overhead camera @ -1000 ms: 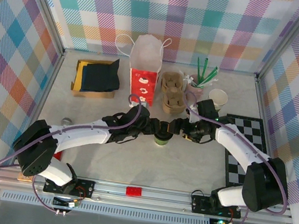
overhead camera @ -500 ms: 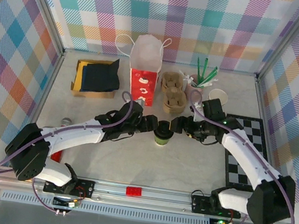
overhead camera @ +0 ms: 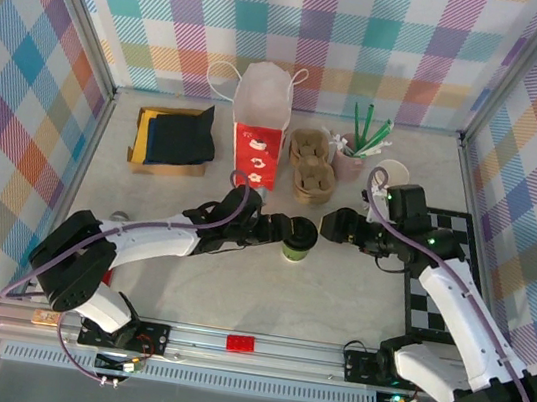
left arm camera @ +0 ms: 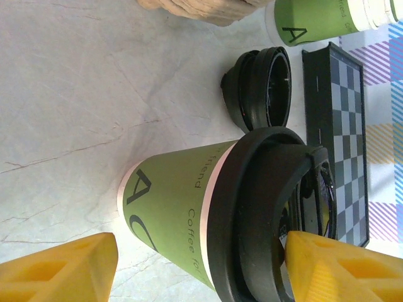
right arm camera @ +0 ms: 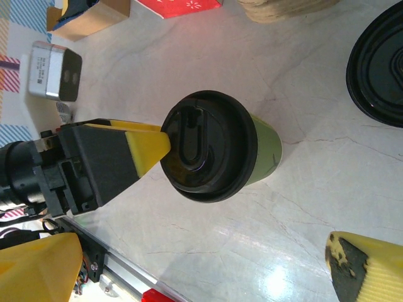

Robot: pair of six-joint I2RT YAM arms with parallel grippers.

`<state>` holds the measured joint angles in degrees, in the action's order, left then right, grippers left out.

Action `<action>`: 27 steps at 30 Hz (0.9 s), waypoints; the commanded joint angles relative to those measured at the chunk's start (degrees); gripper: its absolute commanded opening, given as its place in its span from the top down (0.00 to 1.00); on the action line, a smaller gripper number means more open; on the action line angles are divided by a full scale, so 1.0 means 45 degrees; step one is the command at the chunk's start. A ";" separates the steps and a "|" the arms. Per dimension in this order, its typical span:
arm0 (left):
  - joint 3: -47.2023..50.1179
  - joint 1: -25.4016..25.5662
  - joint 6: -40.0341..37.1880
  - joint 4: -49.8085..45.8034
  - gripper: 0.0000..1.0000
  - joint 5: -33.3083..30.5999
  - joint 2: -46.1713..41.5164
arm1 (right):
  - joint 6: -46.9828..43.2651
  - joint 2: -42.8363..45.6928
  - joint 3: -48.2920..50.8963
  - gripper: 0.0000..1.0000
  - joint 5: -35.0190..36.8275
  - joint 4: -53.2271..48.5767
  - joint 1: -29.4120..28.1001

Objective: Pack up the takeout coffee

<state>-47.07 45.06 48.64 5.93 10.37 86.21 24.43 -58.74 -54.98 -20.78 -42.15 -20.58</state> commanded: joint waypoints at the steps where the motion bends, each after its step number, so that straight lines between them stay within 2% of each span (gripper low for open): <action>1: -0.0143 -0.0103 0.0236 0.0409 0.30 0.0482 0.0417 | -0.0135 0.0275 -0.0132 0.01 0.0144 -0.0476 0.0083; 6: -0.0116 -0.0003 0.0596 0.1148 0.32 0.0749 0.0931 | -0.0140 0.0358 -0.0125 0.01 0.0242 -0.0496 0.0156; 27: -0.1799 0.0725 0.0597 0.1655 0.35 0.1019 0.3047 | -0.0251 0.0632 -0.0681 0.01 0.0476 -0.0711 0.0325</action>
<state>-54.15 47.64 51.44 15.33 14.59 97.76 24.40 -56.86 -55.92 -18.98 -44.36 -19.73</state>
